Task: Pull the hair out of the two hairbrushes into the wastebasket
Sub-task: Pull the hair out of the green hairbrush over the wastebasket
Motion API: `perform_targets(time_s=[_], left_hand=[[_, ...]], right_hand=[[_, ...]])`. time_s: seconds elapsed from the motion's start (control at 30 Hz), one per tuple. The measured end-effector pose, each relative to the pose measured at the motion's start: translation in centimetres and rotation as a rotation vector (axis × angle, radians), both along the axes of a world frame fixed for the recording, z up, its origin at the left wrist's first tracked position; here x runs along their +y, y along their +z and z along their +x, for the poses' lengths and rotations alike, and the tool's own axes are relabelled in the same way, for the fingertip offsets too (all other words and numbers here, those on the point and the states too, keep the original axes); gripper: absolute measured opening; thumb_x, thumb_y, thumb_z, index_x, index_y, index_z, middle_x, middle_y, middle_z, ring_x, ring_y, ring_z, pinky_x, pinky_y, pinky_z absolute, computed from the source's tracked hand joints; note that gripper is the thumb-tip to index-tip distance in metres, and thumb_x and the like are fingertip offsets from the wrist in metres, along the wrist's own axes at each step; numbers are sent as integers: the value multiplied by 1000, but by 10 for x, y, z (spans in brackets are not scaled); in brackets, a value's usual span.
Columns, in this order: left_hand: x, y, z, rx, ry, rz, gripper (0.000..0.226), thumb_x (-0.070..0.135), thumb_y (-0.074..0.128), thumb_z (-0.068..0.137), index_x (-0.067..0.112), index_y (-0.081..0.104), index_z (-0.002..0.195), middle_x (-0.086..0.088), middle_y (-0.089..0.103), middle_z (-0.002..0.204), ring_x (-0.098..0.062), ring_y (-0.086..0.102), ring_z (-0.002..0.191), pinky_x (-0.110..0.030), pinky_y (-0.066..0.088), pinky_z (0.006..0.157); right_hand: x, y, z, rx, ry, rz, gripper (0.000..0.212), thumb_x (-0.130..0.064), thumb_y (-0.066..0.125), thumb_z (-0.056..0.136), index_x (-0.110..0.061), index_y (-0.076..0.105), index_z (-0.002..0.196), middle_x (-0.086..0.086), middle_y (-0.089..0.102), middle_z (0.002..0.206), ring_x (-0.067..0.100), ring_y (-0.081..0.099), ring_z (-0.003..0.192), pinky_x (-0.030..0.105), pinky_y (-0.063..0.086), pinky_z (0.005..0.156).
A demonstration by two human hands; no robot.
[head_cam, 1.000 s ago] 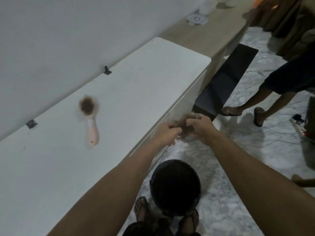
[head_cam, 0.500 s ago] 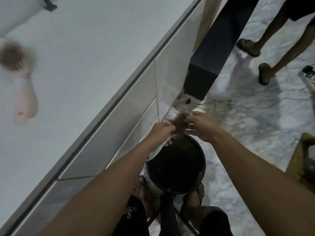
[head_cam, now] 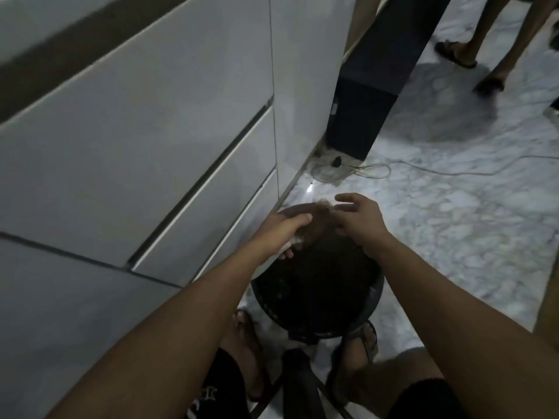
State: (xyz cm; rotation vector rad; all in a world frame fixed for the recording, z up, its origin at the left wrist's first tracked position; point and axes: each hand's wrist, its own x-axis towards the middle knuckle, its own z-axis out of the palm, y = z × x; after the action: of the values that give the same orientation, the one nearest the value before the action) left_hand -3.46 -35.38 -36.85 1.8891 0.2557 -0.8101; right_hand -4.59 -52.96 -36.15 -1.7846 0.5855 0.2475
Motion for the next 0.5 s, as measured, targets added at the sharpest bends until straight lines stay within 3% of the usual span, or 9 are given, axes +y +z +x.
perform_targets(time_s=[0.17, 0.23, 0.33, 0.5], left_hand=[[2, -31, -5, -24, -22, 123, 60, 73, 59, 76, 15, 74, 79, -7, 73, 61, -24, 64, 51, -32, 53, 57], [1, -50, -4, -23, -31, 162, 59, 70, 60, 78, 14, 74, 79, -3, 71, 56, -20, 62, 45, -29, 52, 54], [2, -72, 2, 17, -48, 179, 52, 62, 62, 81, 11, 72, 78, 0, 65, 48, -17, 56, 38, -26, 47, 48], [2, -76, 28, -5, -140, 264, 45, 54, 63, 80, 9, 72, 79, -3, 64, 46, -21, 59, 43, -25, 46, 48]], right_hand=[[4, -39, -15, -51, 94, -160, 28, -11, 66, 86, -15, 68, 114, 8, 71, 104, 21, 68, 93, 43, 58, 85], [4, -54, -15, -66, 137, -222, 26, -13, 65, 88, -18, 69, 114, 6, 71, 106, 18, 66, 97, 37, 56, 86], [2, -70, -15, -77, 184, -261, 25, -17, 64, 90, -20, 68, 115, 1, 70, 102, 13, 63, 96, 21, 46, 76], [-3, -74, 1, -30, 391, -402, 31, -23, 64, 90, -23, 64, 121, 1, 68, 113, 14, 60, 99, 26, 44, 82]])
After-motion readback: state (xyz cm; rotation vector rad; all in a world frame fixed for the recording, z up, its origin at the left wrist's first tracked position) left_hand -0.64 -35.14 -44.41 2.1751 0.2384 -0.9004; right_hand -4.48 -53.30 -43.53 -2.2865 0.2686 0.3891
